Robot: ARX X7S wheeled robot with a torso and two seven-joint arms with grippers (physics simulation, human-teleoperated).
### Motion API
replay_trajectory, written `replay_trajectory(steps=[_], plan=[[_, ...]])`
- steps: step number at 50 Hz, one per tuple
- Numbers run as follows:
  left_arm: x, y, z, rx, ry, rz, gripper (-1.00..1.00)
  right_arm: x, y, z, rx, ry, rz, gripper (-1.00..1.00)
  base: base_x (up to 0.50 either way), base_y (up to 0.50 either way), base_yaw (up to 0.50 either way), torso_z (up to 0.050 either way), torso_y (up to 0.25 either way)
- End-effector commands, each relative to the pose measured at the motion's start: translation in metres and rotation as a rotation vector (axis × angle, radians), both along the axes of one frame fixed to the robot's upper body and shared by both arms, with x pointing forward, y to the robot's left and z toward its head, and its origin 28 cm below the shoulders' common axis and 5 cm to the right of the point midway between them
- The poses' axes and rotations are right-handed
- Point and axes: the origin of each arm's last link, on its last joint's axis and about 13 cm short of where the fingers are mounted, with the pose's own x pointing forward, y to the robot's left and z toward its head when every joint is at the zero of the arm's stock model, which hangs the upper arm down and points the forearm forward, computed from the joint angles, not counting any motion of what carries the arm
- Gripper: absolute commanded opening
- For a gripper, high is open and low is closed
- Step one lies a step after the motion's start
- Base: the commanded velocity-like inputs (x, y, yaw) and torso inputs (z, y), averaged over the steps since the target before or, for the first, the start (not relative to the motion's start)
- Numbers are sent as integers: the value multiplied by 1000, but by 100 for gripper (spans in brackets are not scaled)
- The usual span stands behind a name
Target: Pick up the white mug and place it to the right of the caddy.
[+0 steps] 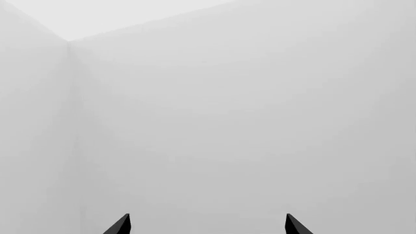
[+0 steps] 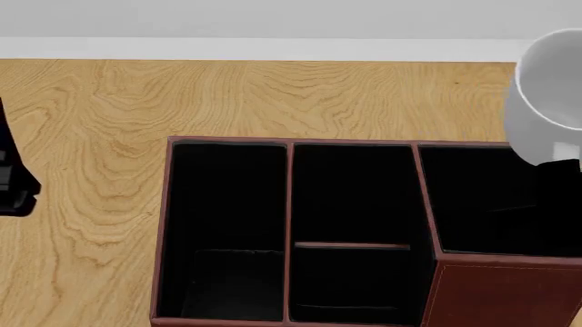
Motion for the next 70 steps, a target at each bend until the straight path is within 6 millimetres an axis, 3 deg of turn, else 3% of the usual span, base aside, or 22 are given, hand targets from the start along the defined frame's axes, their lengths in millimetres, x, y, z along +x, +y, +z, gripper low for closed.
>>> replay_trajectory(steps=[1, 49, 70], plan=[[0, -1, -1, 1, 1, -6, 100, -4, -12, 4, -3, -27, -56, -100, 0, 0, 0, 0, 10], [3, -3, -3, -4, 11, -19, 100, -7, -44, -13, -48, -4, -238, -100, 0, 0, 0, 0, 0], [1, -4, -1, -1, 0, -20, 100, -10, -53, -29, -61, 26, -285, -100, 0, 0, 0, 0, 0]])
